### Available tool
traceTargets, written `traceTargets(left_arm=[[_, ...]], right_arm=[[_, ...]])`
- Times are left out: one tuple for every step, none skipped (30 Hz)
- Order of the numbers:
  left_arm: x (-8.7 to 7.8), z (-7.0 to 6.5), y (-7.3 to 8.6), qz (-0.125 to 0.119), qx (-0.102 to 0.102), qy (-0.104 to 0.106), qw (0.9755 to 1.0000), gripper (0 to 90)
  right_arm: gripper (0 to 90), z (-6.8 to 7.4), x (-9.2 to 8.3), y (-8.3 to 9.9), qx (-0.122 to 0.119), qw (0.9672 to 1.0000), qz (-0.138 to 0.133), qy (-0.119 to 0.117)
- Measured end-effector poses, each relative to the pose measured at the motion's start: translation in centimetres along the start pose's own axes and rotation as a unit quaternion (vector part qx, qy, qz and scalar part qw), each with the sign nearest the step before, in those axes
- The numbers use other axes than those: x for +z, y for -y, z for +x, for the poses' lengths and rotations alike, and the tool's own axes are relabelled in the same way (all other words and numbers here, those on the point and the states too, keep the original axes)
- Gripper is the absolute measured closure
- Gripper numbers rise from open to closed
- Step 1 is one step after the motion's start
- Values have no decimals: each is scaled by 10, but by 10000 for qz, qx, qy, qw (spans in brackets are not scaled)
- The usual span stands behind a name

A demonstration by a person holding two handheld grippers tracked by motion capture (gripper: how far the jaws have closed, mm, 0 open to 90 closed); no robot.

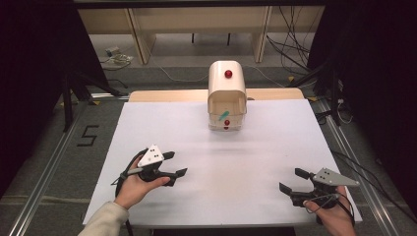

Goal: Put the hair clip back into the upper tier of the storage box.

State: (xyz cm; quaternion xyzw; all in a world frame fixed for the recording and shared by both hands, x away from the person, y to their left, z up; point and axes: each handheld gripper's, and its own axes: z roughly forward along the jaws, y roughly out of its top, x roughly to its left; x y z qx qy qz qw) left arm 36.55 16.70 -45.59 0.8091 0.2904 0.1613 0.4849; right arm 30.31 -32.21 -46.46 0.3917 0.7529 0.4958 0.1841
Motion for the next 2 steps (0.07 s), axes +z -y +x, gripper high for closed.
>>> traceTargets(left_arm=[[1,-2,0,8,-23,40,10000,236],[1,-3,0,58,-32,110,9999,241]], right_arm=[[163,0,0,0,-5,10000,3,-1],[163,0,0,0,-11,10000,4,0]])
